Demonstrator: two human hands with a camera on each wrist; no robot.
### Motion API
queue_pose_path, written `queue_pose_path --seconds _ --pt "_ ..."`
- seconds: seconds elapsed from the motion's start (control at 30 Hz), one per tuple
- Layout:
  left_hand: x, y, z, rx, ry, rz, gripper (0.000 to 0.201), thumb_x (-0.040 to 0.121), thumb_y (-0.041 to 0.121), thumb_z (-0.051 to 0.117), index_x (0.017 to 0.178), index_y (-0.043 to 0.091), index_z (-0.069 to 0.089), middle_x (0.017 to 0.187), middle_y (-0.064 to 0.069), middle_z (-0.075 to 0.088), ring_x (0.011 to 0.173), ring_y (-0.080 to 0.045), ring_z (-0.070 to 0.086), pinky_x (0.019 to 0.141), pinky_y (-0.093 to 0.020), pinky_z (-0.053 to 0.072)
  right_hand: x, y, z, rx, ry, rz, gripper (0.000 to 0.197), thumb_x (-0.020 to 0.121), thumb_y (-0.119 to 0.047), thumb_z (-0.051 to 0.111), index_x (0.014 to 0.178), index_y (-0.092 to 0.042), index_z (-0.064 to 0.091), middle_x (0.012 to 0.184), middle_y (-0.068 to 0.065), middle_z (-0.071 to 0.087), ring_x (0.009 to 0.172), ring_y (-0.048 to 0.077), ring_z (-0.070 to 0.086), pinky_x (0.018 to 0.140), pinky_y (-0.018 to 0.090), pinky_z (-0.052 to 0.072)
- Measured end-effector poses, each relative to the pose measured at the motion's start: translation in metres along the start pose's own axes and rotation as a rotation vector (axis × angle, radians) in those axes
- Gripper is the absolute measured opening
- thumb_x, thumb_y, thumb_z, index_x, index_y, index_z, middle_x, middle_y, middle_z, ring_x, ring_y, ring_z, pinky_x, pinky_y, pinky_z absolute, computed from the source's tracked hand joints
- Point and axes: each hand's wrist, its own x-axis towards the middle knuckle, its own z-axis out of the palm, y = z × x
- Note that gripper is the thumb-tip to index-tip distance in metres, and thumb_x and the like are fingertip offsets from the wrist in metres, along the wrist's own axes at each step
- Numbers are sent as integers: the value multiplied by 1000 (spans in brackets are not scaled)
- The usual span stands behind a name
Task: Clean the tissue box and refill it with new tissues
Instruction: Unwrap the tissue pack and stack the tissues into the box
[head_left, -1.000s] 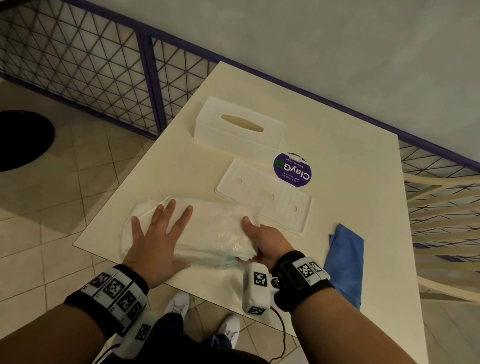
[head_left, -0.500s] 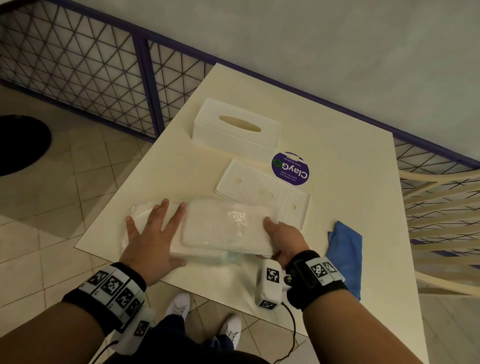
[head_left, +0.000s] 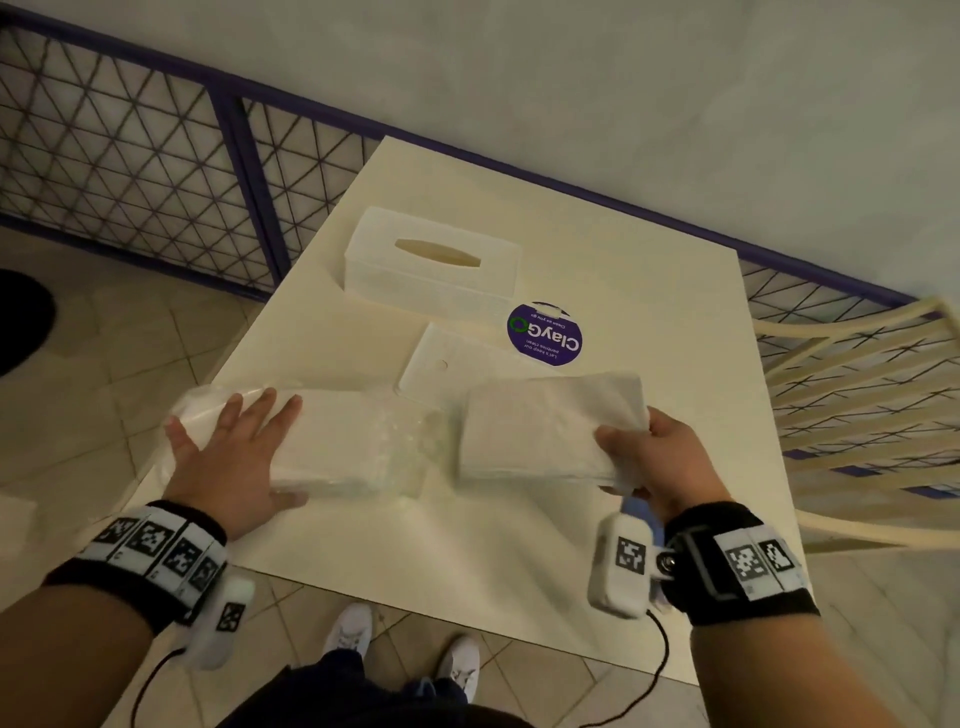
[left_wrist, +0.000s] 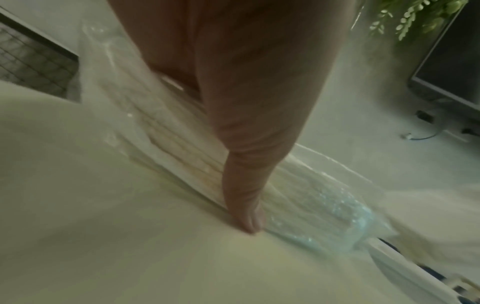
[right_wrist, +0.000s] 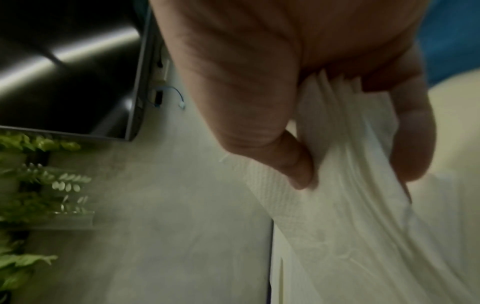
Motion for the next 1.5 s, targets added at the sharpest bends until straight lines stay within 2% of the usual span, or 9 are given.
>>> queue_pose_path --seconds 0.13,0.23,0.47,0.6,0.8,0.97,1.1,1.3,1.5 --pt "-6 14 -22 -108 48 115 129 54 80 63 146 39 -17 158 6 -21 145 -24 -18 112 -61 -6 -9 6 -27 6 66 -71 14 85 -4 64 97 -8 66 89 14 68 77 27 63 63 35 54" --pt "-18 56 -44 -550 209 381 116 57 81 58 149 37 3 157 19 1 143 4 -2 117 -35 12 -17 17 -24 101 13 -118 14 85 -2 64 96 -9 68 93 16 70 83 28 65 72 38 54" --pt "8 135 -44 -1294 -207 330 133 38 51 87 148 26 16 137 14 45 122 0 47 107 -32 37 -16 43 -1 293 -162 -133 33 79 -11 70 112 -12 62 97 7 75 85 18 71 63 26 55" --pt "9 148 -36 -1254 -70 295 62 52 34 77 110 30 56 106 11 67 97 -3 63 88 -28 51 -14 55 -5 215 -132 -145 31 78 -1 72 107 -12 64 89 3 76 83 17 71 66 24 55" --pt "-2 157 -9 -1280 2 262 32 50 16 65 77 32 63 71 7 64 63 -5 56 54 -13 43 -17 80 -8 38 -104 -176 30 75 16 66 82 -13 66 75 -6 69 69 0 62 64 13 49" --pt "-7 165 14 -1187 -43 202 43 66 -17 58 86 21 58 76 3 58 60 -7 51 49 -14 41 -13 105 -6 44 -119 -76 30 61 2 73 82 -15 62 83 -4 68 76 9 60 65 21 51" --pt "-7 169 12 -1136 8 194 40 76 -7 63 94 27 52 85 6 61 75 -11 58 62 -14 44 -8 109 -6 -138 -42 -128 27 78 2 71 90 -19 59 85 -2 66 81 12 61 71 13 49" --pt "35 178 -54 -1024 240 137 62 78 14 73 129 22 38 99 4 58 84 -16 59 76 -26 43 26 59 1 -28 90 -135 46 80 -15 73 120 -20 50 101 -3 66 92 15 66 80 31 56" --pt "95 176 -82 -799 176 18 62 83 16 68 135 18 34 111 -5 59 92 -23 55 80 -28 41 78 22 34 -208 122 -135 58 79 -21 73 129 -17 44 80 -6 57 72 12 59 72 32 54"
